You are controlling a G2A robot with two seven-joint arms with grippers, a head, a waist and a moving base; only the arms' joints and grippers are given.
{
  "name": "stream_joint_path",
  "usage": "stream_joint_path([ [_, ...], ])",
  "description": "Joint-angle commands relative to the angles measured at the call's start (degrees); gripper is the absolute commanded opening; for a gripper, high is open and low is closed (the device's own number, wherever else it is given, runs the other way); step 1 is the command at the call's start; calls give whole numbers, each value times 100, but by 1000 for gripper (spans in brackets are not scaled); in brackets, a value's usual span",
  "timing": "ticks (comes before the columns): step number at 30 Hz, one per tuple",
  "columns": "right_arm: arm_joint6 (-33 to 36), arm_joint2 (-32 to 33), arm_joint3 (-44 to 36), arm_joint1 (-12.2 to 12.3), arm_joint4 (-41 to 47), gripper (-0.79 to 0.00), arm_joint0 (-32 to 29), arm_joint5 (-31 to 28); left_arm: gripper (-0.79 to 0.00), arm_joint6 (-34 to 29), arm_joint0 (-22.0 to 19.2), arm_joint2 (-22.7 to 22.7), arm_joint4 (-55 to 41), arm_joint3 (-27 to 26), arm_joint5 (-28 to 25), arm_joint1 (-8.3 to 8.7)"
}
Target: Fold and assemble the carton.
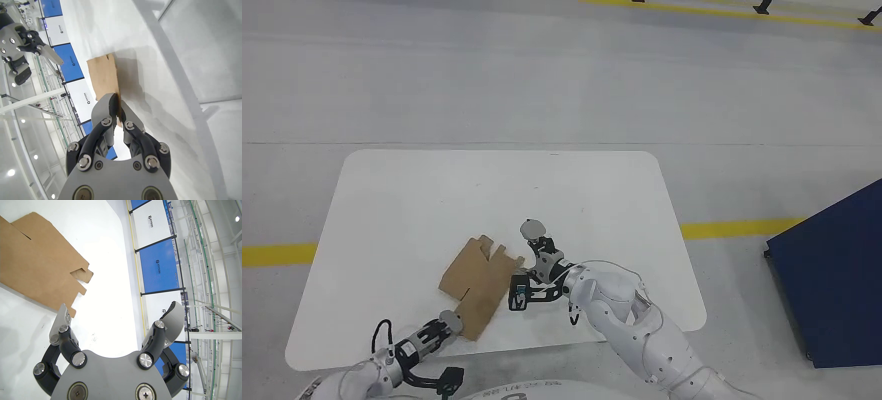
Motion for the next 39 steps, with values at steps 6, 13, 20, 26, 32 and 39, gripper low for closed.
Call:
stream_joint_path([
  [6,0,0,0,0,0,0,0,0,-785,-359,-44,18,-313,-107,417,-29],
  [13,0,0,0,0,0,0,0,0,-785,37,536,-918,-1314,-1089,711,107],
  [20,0,0,0,0,0,0,0,0,-785,94,1312,-1838,-1573,-2040,767,202],
  [26,-328,18,64,0,362,0,92,-243,-785,126,1274,-1795,-1742,-2019,698,196],
  [32,-1053,-67,402,12,598,0,597,-1005,-785,1691,358,-1848,-4173,-1127,-863,223],
  [39,-2005,-87,849,31,1045,0,1025,-1454,-785,3174,-405,-1945,-4777,-185,-2149,323],
])
